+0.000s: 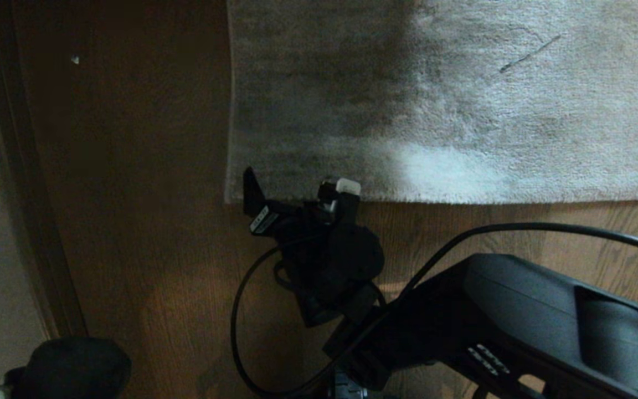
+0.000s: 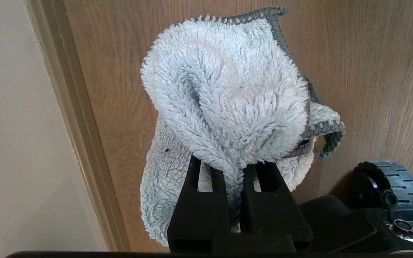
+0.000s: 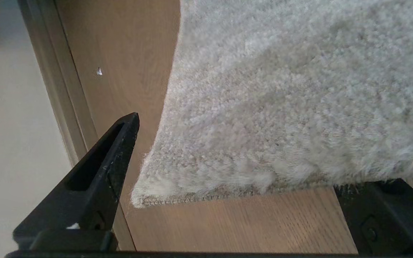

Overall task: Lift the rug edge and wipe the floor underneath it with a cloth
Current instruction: Lift up the carpet

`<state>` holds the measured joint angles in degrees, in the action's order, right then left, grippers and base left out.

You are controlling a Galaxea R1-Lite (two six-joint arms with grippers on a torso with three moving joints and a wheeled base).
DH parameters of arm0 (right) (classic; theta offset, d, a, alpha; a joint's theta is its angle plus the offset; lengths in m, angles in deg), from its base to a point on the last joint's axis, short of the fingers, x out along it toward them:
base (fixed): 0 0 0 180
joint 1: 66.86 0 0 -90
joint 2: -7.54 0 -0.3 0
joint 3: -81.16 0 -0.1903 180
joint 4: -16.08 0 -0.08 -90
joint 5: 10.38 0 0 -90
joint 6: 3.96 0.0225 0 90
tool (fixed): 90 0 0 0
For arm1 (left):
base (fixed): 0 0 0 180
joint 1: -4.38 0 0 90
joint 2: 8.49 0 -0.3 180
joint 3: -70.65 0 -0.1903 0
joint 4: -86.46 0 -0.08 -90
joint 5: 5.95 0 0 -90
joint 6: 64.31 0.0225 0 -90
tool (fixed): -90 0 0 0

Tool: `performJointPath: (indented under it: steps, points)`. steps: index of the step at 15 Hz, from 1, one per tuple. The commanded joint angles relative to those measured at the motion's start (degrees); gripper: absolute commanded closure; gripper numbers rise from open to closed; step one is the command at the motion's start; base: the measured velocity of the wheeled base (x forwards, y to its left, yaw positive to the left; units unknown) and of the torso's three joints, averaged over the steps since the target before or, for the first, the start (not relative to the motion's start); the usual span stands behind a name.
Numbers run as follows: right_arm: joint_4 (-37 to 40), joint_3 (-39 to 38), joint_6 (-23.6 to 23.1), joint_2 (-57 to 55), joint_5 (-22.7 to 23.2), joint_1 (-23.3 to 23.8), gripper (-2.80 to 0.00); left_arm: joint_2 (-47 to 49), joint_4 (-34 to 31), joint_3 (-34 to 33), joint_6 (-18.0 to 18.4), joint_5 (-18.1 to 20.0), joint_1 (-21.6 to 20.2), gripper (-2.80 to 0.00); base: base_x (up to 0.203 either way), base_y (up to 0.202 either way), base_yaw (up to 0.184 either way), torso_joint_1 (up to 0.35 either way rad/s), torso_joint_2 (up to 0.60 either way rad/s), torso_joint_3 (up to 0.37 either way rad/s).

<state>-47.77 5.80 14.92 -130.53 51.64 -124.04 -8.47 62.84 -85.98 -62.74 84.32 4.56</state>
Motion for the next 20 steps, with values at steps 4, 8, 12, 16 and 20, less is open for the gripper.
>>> performJointPath:
  steps: [4,8,12,16,20]
  points:
    - [-2.74,-0.06,0.19,-0.62,-0.06,-0.03,-2.8,-0.02,0.0,0.0,0.01,0.0,-0.01,0.0,0.0,0.0,0.0,0.0,0.0,0.0]
    - [-2.74,-0.04,0.17,-1.06,-0.15,0.06,-2.8,-0.02,0.0,0.0,0.01,0.0,-0.01,0.0,0.0,0.0,0.0,0.0,0.0,0.0]
    - [-2.74,0.02,-0.15,-1.67,-0.15,0.14,0.0,-0.02,0.0,0.0,0.01,0.0,-0.01,0.0,0.0,0.0,0.0,0.0,0.0,0.0]
    - [-2.74,0.02,0.28,-1.85,-0.06,0.15,0.0,-0.02,0.0,0.0,0.01,0.0,-0.01,0.0,0.0,0.0,0.0,0.0,0.0,0.0]
    - [-2.74,-0.06,0.19,-2.03,-0.15,0.15,0.0,-0.02,0.0,0.0,0.01,0.0,-0.01,0.0,0.0,0.0,0.0,0.0,0.0,0.0]
